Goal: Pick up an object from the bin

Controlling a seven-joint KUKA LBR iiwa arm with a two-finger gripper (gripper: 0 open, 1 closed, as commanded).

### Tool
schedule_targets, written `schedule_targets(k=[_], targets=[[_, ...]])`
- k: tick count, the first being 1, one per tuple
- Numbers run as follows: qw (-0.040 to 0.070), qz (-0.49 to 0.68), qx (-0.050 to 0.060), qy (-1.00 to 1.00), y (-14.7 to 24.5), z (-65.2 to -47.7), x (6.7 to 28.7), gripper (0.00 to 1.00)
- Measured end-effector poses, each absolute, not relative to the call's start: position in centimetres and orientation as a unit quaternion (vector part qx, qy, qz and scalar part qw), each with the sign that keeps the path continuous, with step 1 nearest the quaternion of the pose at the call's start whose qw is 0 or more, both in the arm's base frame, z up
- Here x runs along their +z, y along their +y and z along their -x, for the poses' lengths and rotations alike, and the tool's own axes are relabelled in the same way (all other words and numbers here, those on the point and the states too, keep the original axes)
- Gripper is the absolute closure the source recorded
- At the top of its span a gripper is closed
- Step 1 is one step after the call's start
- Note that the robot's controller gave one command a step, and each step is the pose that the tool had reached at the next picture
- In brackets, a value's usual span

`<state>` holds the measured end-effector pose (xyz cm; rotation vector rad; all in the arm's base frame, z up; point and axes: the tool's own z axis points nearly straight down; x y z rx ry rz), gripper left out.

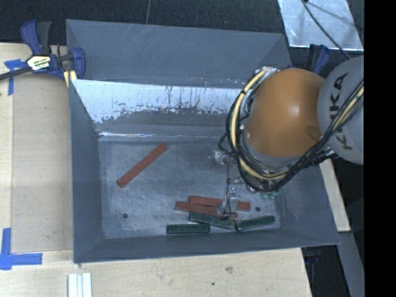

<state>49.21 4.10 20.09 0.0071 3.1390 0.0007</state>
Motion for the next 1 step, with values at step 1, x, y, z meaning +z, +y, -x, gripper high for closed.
schedule_targets(k=[1], targets=[[0.001, -0.002, 0.0, 1.0, 4.1, -49.21, 20.09, 0.0]])
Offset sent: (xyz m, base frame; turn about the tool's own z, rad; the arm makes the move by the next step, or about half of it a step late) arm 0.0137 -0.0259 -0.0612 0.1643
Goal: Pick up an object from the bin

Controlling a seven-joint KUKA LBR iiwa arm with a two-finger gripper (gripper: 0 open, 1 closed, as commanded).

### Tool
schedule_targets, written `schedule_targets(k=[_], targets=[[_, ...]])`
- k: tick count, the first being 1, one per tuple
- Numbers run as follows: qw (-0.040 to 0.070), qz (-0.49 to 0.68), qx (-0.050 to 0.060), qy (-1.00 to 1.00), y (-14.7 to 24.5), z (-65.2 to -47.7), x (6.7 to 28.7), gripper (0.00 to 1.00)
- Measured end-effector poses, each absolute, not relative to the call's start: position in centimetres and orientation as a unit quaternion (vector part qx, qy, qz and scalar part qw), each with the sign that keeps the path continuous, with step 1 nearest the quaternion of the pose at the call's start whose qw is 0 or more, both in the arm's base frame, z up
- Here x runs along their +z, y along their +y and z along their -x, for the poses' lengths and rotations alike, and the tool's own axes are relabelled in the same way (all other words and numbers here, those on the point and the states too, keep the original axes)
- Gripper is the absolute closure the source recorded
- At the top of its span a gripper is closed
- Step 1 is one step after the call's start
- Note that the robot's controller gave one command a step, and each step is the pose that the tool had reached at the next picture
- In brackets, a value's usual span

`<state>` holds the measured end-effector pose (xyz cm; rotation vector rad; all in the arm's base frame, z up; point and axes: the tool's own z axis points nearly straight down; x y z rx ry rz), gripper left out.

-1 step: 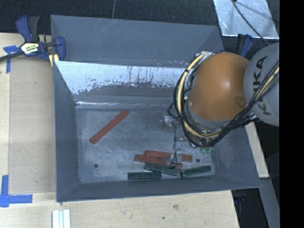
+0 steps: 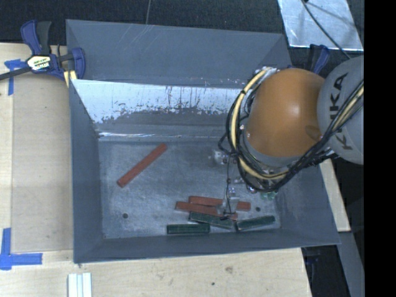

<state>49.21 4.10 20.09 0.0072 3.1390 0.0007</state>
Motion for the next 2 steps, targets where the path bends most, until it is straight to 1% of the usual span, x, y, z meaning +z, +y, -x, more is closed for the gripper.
schedule_targets(k=[1, 2], targets=[[0.004, -0.049, 0.001, 0.999, 2.7, -50.2, 16.8, 0.0], [-0.001, -0.052, 0.0, 0.999, 1.7, -50.0, 14.0, 0.0]])
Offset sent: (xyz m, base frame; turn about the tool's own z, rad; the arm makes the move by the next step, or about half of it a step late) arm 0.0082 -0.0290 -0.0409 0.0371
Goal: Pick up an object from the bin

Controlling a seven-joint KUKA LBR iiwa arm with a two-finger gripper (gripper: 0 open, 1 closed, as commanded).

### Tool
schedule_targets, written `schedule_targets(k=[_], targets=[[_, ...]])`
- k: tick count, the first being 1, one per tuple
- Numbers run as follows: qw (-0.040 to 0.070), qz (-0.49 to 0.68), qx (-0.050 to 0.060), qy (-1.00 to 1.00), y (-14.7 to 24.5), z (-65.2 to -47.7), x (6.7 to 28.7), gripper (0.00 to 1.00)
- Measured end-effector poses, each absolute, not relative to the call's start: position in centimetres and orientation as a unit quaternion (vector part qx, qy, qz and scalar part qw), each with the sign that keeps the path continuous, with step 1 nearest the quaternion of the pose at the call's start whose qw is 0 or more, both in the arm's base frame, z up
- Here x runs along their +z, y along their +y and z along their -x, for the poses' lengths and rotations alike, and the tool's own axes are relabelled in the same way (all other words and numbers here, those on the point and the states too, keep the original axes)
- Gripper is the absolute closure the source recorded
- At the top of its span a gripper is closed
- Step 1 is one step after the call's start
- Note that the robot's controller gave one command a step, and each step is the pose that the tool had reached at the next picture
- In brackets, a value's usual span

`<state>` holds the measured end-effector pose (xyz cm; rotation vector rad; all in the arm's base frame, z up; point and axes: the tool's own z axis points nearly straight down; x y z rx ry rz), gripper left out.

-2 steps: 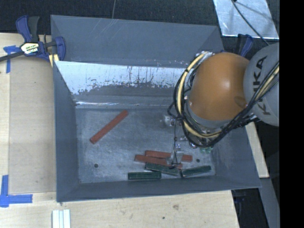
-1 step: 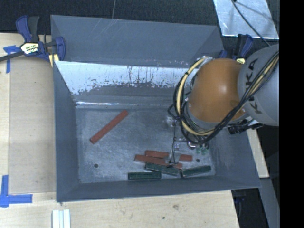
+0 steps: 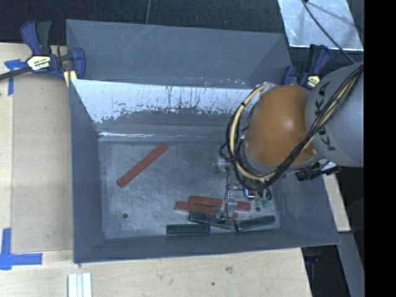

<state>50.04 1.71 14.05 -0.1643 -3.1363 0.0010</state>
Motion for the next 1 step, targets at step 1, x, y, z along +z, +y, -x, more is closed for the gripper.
schedule_targets(k=[1], targets=[[-0.003, 0.148, -0.001, -0.989, 1.6, -49.34, 15.42, 0.0]])
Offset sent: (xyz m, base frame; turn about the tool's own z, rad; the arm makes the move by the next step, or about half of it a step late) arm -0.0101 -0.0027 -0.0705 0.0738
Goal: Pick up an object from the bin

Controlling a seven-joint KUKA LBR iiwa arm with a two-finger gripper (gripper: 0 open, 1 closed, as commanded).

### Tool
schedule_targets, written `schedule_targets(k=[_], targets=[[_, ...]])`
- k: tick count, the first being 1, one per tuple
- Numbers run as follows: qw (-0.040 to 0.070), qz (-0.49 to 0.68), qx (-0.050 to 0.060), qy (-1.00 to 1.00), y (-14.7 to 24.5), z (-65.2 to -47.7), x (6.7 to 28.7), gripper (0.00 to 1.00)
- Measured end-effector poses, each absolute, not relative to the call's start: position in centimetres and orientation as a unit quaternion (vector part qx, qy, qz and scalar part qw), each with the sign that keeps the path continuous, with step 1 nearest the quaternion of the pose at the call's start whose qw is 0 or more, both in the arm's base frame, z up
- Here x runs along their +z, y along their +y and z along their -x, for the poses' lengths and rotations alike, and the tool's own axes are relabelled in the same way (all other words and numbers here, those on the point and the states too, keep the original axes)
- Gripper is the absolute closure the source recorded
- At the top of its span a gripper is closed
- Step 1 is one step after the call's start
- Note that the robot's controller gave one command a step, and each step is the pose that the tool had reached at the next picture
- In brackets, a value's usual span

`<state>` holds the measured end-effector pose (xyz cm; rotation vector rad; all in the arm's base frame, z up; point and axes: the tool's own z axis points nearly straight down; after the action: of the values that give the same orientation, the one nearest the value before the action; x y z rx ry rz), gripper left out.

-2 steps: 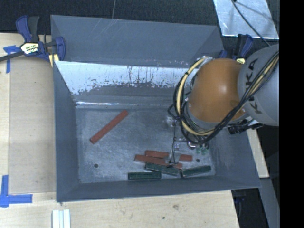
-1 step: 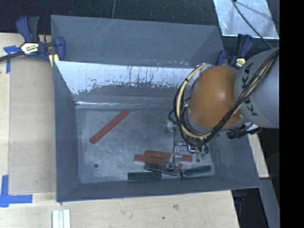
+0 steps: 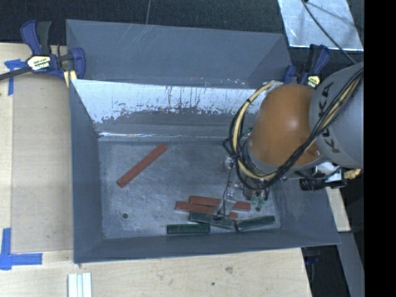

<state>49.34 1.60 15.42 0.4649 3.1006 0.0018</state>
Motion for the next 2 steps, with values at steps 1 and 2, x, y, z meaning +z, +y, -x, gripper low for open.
schedule_targets(k=[1, 2], targets=[[-0.002, -0.089, 0.0, 0.996, 1.47, -48.96, 6.86, 0.0], [-0.001, -0.193, 0.001, 0.981, 1.59, -49.38, 7.35, 1.0]])
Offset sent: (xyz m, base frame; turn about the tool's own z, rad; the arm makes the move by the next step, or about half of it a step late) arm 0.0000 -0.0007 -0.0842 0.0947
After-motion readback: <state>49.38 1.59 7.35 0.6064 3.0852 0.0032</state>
